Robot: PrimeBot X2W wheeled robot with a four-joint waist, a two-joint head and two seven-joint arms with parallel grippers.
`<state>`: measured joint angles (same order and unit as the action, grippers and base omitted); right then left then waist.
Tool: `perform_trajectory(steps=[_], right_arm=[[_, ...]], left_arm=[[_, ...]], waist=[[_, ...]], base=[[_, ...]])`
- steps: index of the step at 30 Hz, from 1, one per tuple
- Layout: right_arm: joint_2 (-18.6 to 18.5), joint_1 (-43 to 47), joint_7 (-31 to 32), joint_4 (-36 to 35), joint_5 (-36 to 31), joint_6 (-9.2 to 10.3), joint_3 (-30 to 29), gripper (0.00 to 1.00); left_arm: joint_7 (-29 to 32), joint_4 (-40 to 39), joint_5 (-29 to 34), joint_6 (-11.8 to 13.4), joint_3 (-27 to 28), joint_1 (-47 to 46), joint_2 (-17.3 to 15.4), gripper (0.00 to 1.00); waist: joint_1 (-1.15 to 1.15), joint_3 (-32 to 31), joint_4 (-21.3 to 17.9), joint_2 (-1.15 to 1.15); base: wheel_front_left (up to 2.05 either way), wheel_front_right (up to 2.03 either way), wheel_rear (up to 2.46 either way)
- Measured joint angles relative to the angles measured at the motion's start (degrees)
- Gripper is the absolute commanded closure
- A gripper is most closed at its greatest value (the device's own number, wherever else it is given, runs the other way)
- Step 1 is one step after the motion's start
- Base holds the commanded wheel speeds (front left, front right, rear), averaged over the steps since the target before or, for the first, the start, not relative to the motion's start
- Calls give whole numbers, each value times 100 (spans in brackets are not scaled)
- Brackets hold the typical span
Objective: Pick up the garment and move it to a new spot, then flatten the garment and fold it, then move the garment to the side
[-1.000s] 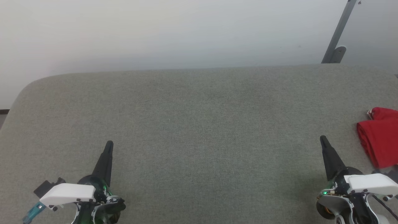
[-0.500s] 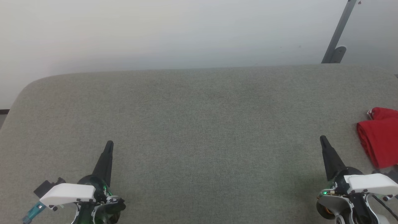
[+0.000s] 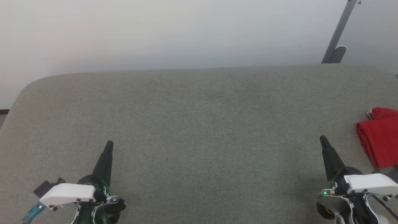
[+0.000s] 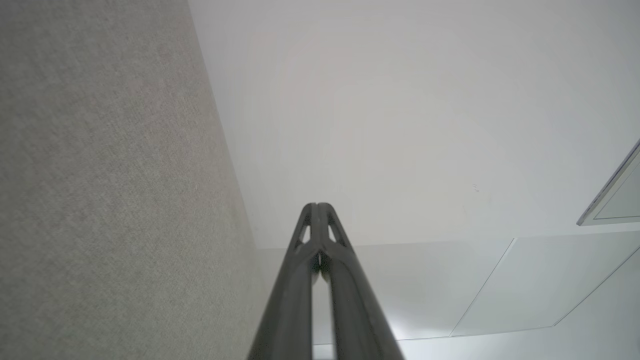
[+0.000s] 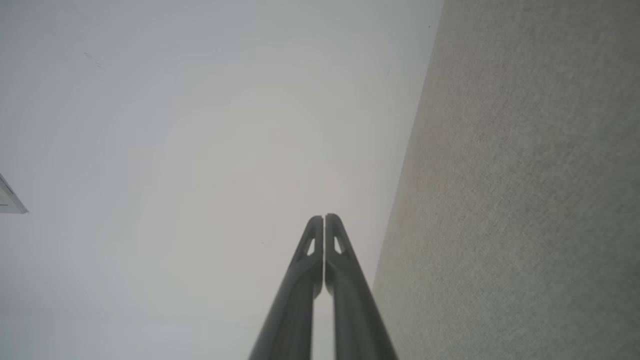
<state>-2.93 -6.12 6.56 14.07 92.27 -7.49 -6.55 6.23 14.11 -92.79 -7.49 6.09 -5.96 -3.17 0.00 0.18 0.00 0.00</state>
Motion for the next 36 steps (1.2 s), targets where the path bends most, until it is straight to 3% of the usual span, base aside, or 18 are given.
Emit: perform_trajectory(steps=[36], right_arm=[[0, 0, 0, 1, 1, 0, 1, 100]], left_arm=[[21, 0, 8, 0, 16, 0, 9, 100]], waist=[[0, 0, 0, 0]], base=[[0, 0, 0]])
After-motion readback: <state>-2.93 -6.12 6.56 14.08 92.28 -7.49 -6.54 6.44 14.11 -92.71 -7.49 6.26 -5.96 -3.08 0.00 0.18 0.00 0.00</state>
